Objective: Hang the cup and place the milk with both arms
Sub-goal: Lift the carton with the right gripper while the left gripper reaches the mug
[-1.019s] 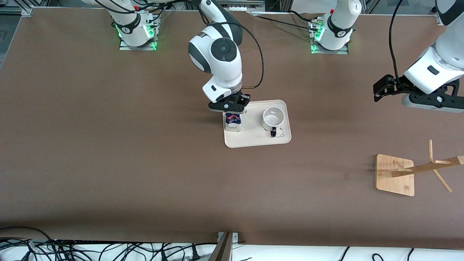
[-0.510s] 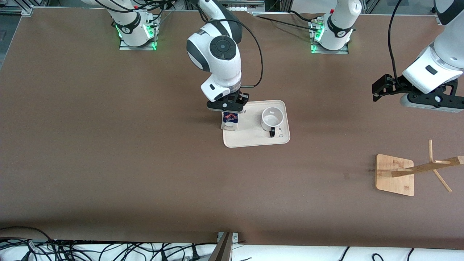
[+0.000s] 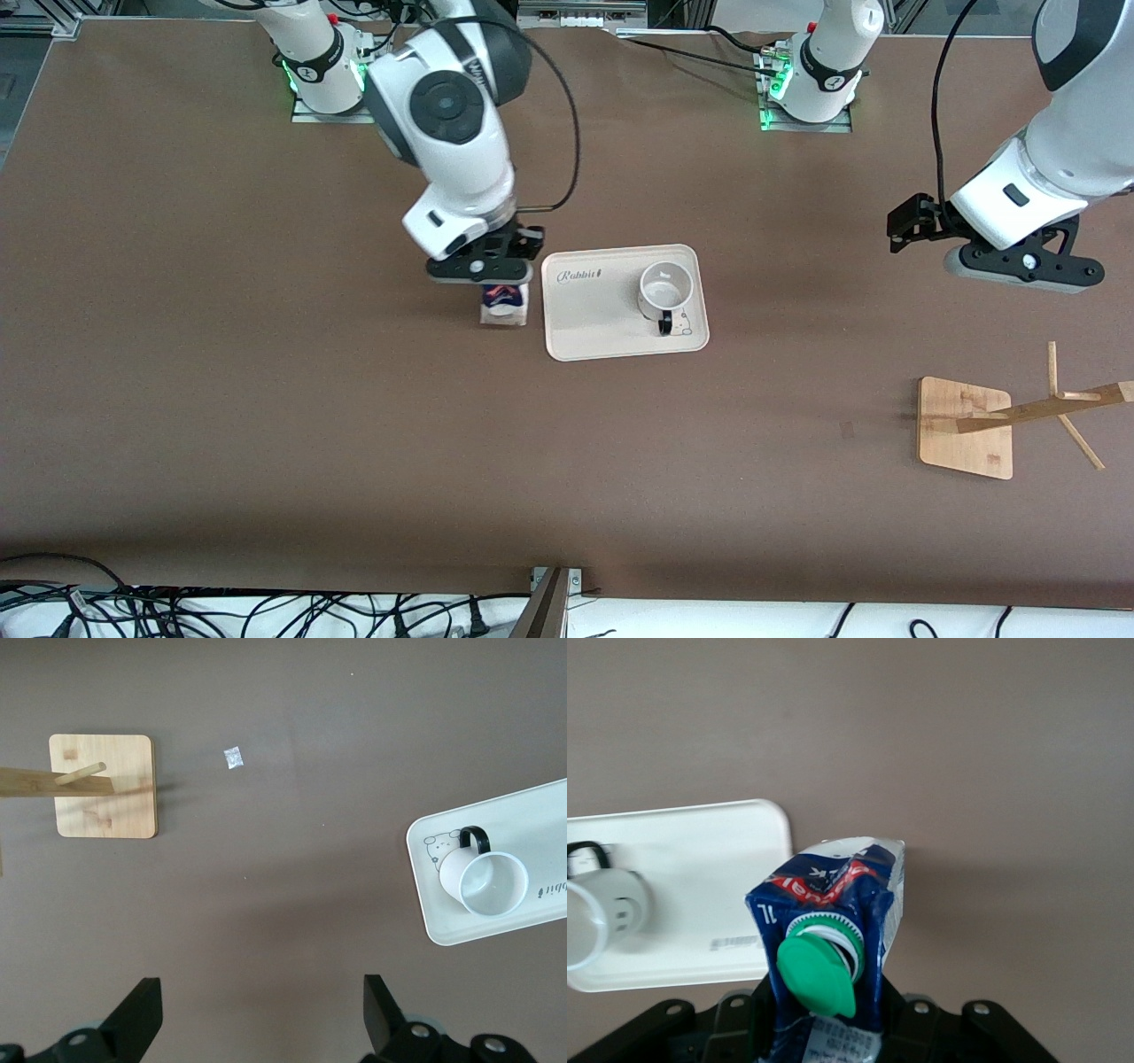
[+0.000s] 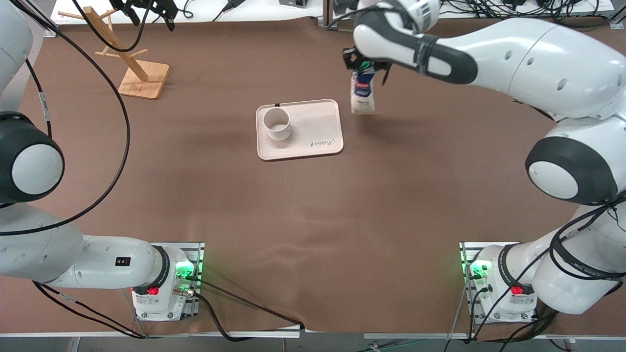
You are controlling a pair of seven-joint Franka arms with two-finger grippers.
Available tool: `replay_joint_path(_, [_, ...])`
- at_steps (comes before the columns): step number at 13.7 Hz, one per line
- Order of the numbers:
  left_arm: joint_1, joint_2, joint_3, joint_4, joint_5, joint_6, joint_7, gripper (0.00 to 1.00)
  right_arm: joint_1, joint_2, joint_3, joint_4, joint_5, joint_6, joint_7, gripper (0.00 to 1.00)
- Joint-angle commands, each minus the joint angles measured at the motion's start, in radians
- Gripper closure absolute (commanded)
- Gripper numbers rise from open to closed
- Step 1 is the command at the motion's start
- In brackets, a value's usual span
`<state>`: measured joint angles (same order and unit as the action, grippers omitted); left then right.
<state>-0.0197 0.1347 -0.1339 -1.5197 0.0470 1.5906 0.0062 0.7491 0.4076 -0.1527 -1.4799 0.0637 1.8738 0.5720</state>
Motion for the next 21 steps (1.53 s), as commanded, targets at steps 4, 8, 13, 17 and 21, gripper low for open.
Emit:
replay_joint_path(4, [-0.022, 0.108, -0.074, 0.07, 0.005, -0.009, -0.033, 0.0, -0.01, -0.108, -0.292, -0.186, 0.158, -0.015, -0.482, 0.59])
replay_joint_path(8, [-0.188, 0.173, -0.081, 0.07, -0.009, 0.045, -0.341, 0.0, -0.01, -0.176, -0.458, -0.327, 0.18, -0.008, -0.633, 0.56])
replay_joint_path(13, [-0.354, 0.27, -0.081, 0.041, 0.005, 0.126, -0.597, 0.0, -0.01, -0.265, -0.501, -0.532, 0.18, 0.097, -0.636, 0.56])
replay_joint_path(17, [-0.414, 0.347, -0.081, -0.123, 0.011, 0.367, -0.689, 0.0, -0.008, -0.268, -0.501, -0.629, 0.179, 0.232, -0.658, 0.56])
replay_joint_path(21, [-0.445, 0.362, -0.081, -0.237, 0.066, 0.535, -0.776, 0.0, -0.008, -0.251, -0.499, -0.643, 0.177, 0.26, -0.658, 0.35])
